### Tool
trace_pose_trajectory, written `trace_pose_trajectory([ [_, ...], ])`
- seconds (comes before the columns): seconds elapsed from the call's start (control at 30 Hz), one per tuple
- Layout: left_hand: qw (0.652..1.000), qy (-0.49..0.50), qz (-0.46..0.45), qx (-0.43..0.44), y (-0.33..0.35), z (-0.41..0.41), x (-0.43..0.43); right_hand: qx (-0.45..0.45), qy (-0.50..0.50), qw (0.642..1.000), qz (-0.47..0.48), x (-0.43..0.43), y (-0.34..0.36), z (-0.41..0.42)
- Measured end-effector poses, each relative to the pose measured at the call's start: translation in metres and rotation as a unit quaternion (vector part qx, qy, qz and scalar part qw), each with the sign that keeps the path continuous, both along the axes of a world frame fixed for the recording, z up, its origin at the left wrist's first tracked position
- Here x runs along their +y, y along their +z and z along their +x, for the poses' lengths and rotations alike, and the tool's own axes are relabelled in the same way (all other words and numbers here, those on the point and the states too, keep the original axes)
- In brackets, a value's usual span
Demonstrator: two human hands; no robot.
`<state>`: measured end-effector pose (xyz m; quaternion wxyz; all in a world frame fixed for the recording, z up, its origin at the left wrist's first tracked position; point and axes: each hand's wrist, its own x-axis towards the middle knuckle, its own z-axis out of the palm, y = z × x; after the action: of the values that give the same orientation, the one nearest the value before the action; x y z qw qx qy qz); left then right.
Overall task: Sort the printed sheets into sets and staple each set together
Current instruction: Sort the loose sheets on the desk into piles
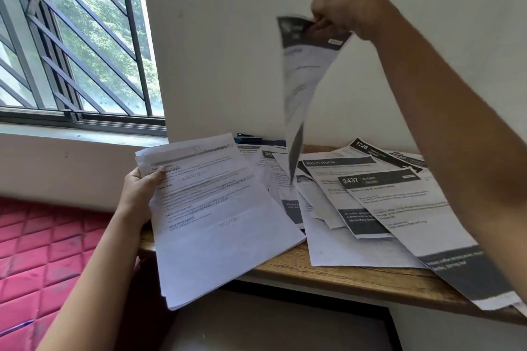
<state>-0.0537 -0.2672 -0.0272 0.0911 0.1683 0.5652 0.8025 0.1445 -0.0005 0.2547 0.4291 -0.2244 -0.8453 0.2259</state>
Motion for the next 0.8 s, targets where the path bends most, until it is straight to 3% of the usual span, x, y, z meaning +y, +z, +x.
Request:
trace_pose_trajectory([
  [0.07, 1.0, 0.0, -0.002, 0.001, 0.0, 0.0, 0.001, -0.014, 0.079, 0.996, -0.038, -0.009, 0.006, -0.003],
  [0.13, 1.0, -0.002, -0.004, 0.004, 0.0, 0.0, 0.001, -0.054, 0.109, 0.993, 0.008, -0.012, 0.006, -0.012],
  [0.33, 1.0, -0.01, -0.002, 0.006, 0.0, 0.0, 0.001, -0.178, 0.116, 0.971, 0.113, -0.014, -0.029, -0.049],
  [0.5, 1.0, -0.016, -0.006, 0.015, 0.001, 0.001, 0.002, -0.26, 0.137, 0.95, 0.103, -0.01, -0.08, -0.083],
  [0.8, 0.999, -0.023, -0.02, 0.024, -0.002, -0.001, 0.003, -0.187, 0.111, 0.971, 0.103, -0.022, -0.158, -0.128],
])
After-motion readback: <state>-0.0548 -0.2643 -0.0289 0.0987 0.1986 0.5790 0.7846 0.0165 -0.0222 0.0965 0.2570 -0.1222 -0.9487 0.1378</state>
